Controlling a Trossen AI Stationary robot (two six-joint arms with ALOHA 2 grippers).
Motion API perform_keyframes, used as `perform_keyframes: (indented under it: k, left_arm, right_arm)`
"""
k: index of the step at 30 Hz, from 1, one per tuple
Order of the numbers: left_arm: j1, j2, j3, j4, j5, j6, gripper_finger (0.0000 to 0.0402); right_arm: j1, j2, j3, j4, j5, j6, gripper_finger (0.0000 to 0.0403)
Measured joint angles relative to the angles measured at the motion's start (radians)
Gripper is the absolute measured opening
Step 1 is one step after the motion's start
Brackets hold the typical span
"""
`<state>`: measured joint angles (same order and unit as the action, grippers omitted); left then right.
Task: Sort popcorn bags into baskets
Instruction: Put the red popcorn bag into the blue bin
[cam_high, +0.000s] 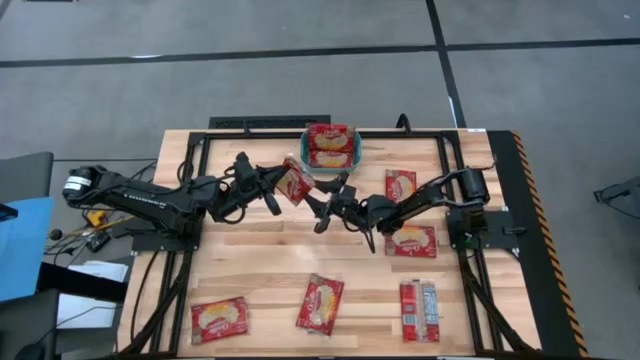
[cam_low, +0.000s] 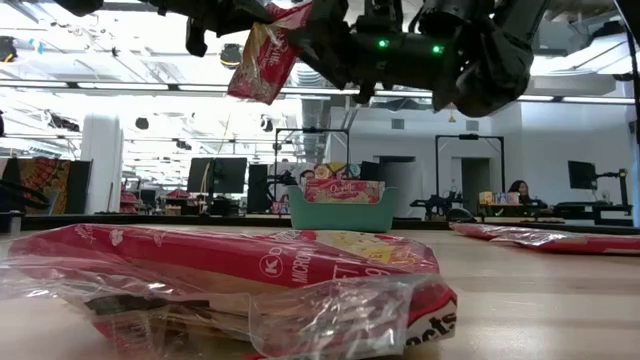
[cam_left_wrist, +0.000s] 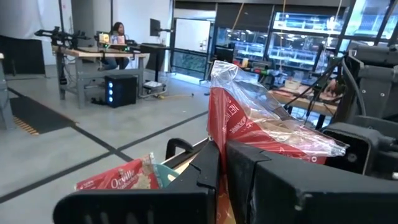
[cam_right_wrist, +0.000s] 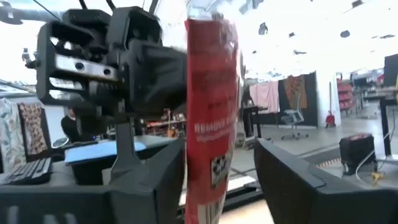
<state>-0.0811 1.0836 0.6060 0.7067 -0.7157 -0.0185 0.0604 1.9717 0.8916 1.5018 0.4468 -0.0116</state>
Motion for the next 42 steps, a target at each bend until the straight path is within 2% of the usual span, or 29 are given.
perform_keyframes:
  k: [3, 7, 9, 11, 13, 19, 22, 26, 29, 31, 33, 37, 42]
  left_arm:
    - [0.000, 0.000, 0.000, 0.000, 0.004, 0.000, 0.0000]
    - [0.000, 0.000, 0.000, -0.008, 0.005, 0.002, 0.0000]
    - [0.001, -0.002, 0.000, -0.029, 0.040, 0.024, 0.0001]
    - [0.001, -0.004, 0.003, -0.064, 0.064, 0.026, 0.0008]
    - [0.000, -0.006, 0.004, -0.134, 0.065, 0.038, 0.0022]
    - [-0.001, -0.056, 0.001, -0.384, 0.028, 0.088, 0.0103]
    - [-0.001, -0.094, 0.000, -0.409, 0.049, 0.137, 0.0155]
    - [0.016, -0.081, 0.005, -0.387, 0.202, 0.258, 0.0221]
    - [0.048, -0.043, 0.048, -0.395, 0.339, 0.295, 0.0260]
    - [0.076, 0.000, 0.093, -0.424, 0.391, 0.299, 0.0277]
    - [0.102, 0.052, 0.145, -0.459, 0.424, 0.313, 0.0285]
    - [0.149, 0.150, 0.257, -0.528, 0.464, 0.358, 0.0277]
    - [0.177, 0.249, 0.375, -0.692, 0.637, 0.383, 0.0247]
  right_arm:
    - [-0.011, 0.000, 0.000, -0.040, -0.001, 0.046, 0.0156]
    - [-0.024, -0.001, 0.000, -0.087, -0.004, 0.058, 0.0040]
    - [-0.024, -0.011, -0.001, -0.110, 0.001, 0.016, 0.0019]
    - [-0.023, -0.039, -0.001, -0.158, 0.005, -0.024, 0.0020]
    - [-0.022, -0.092, -0.001, -0.283, 0.004, -0.060, 0.0015]
    - [-0.039, -0.315, 0.001, -0.853, -0.008, -0.085, 0.0014]
    - [-0.073, -0.424, 0.033, -1.166, -0.060, -0.037, 0.0014]
    - [-0.149, -0.477, 0.138, -1.535, -0.249, 0.032, 0.0014]
    - [-0.192, -0.474, 0.233, -1.731, -0.364, 0.031, 0.0014]
    - [-0.205, -0.444, 0.298, -1.824, -0.426, 0.011, 0.0014]
    - [-0.212, -0.415, 0.355, -1.936, -0.474, -0.014, 0.0014]
    - [-0.204, -0.364, 0.456, -2.035, -0.498, -0.049, 0.0014]
    - [-0.189, -0.325, 0.516, -2.106, -0.498, -0.068, 0.0016]
